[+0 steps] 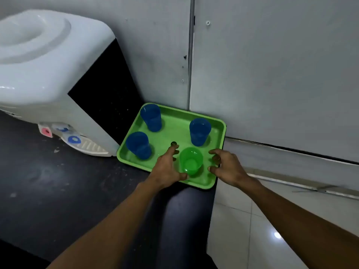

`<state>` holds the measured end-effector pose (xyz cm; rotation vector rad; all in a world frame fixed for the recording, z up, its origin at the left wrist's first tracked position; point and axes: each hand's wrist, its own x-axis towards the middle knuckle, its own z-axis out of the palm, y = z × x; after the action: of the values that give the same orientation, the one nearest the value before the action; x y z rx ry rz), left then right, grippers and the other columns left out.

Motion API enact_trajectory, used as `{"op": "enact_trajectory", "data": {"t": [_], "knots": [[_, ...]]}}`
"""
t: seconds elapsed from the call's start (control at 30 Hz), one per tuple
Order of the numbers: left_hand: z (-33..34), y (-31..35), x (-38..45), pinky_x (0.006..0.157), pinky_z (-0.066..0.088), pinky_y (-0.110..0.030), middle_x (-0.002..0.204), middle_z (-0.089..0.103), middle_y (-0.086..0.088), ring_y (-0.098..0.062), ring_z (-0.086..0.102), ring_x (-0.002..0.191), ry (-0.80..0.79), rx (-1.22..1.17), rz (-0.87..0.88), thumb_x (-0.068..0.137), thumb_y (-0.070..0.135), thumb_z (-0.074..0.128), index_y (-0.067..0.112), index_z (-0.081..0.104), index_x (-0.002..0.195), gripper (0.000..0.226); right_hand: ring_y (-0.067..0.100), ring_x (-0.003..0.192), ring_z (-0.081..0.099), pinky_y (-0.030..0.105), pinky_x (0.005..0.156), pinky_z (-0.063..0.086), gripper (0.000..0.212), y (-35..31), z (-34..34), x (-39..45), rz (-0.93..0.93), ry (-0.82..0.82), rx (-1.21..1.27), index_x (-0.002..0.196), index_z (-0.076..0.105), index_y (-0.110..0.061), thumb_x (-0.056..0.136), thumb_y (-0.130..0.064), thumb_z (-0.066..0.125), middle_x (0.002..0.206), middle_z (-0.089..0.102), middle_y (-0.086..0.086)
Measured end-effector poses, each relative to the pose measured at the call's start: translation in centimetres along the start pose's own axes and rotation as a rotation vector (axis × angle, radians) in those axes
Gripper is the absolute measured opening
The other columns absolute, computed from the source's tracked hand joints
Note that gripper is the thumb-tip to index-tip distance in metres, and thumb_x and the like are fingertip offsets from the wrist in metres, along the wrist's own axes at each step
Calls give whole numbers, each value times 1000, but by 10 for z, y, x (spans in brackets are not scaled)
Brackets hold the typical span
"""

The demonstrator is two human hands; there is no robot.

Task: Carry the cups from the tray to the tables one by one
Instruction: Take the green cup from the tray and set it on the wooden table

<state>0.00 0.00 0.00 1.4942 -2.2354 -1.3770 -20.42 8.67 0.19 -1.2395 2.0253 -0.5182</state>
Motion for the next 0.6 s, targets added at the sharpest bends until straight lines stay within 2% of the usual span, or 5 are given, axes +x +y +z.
{"op": "enact_trajectory", "data": {"t": [0.1, 0.23, 0.47, 0.5, 0.6], "knots": [[10, -2, 9, 105, 47, -40, 136, 55, -5, -21, 54, 122, -5, -28, 10, 49, 29, 95, 22, 32, 148, 117, 23, 104, 63, 32, 92, 52, 60, 6, 2, 14, -6, -24, 12, 132, 57, -17, 76, -15, 77, 114, 67, 9], [23, -3, 12, 103, 49, -37, 125, 63, -4, -20, 59, 116, 64, -89, 16, 48, 26, 94, 17, 44, 140, 105, 19, 110, 64, 38, 99, 51, 56, 5, 10, 19, -42, -56, 46, 130, 59, -18, 77, -11, 75, 117, 69, 6], [27, 1, 13, 96, 54, -34, 116, 67, -2, -17, 62, 110, 132, -140, 16, 52, 23, 94, 14, 54, 131, 89, 17, 106, 68, 42, 96, 54, 48, 4, 16, 17, -171, -44, 132, 125, 63, -15, 78, -9, 72, 113, 73, 3], [27, 1, 13, 96, 54, -31, 116, 67, -2, -17, 62, 110, 132, -137, 14, 52, 22, 94, 14, 54, 131, 88, 16, 106, 68, 42, 96, 53, 48, 4, 16, 17, -178, -41, 143, 125, 63, -14, 78, -8, 72, 114, 73, 4], [27, 4, 13, 89, 48, -9, 116, 67, -2, -15, 62, 109, 133, -128, 17, 55, 18, 93, 12, 55, 130, 85, 15, 106, 68, 41, 96, 54, 47, 5, 16, 15, -192, -41, 171, 124, 63, -14, 79, -8, 72, 114, 73, 4]]}}
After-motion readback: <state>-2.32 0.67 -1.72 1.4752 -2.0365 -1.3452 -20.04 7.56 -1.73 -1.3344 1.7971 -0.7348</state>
